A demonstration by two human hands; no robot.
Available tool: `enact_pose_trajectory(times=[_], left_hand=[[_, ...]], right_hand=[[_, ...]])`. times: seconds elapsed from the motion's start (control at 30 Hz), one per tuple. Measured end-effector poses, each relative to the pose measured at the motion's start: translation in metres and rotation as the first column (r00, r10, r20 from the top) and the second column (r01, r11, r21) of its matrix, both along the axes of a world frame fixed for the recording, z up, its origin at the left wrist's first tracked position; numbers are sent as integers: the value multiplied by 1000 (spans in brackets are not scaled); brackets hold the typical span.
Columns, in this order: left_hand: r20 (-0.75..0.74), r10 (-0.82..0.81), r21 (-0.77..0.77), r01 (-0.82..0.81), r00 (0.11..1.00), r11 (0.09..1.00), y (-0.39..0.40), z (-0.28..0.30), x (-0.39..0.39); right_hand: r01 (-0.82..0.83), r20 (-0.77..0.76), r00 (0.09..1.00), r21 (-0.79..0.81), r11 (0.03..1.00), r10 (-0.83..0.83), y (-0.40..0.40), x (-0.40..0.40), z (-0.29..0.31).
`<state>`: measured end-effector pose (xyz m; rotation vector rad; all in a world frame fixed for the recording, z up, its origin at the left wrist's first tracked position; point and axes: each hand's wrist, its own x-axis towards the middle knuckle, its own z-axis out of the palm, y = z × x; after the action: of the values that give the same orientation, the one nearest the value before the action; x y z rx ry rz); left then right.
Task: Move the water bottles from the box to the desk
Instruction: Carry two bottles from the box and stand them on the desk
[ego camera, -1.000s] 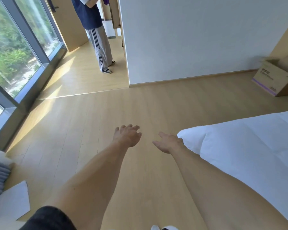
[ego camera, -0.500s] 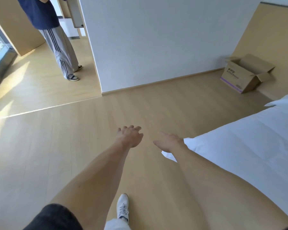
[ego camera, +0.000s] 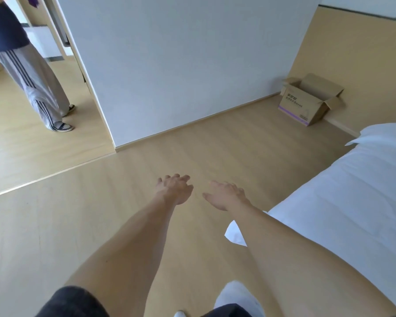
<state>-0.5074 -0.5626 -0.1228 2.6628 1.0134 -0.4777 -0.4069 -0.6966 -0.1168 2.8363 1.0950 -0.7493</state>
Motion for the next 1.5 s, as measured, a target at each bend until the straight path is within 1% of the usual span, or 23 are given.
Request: enact_pose_trajectory(times=[0.17,0.37,0.63,0.73,0.87,1.13,1.33,1.5], left_hand=[[-14,-38,7,38,999,999,41,-9,40],[-30,-54,12,55,998,998,91,-19,106],[-60,-85,55,89,995,995,163,-8,237],[-39,-107,51,109,994,993,178,-2,295],[5,-176,23,176,984,984,182,0,365],[22,-339,19,338,941,941,192,-6,486],[36,-462,-5,463,886,887,213,-16,582],[65,-541,-11,543,838,840,259,-17,668]], right_hand=[[30,-8,1000,-15,999,-30,34,38,-10],[56,-29,998,-25,998,-57,80,106,-26],[113,-64,992,32,993,-111,143,238,-29],[162,-60,985,37,986,-160,153,293,-24],[216,-39,976,45,975,-214,160,354,-19],[350,-7,937,19,936,-350,168,451,-19],[487,0,873,-35,873,-488,180,527,-25],[584,9,811,-69,809,-585,219,599,-23]])
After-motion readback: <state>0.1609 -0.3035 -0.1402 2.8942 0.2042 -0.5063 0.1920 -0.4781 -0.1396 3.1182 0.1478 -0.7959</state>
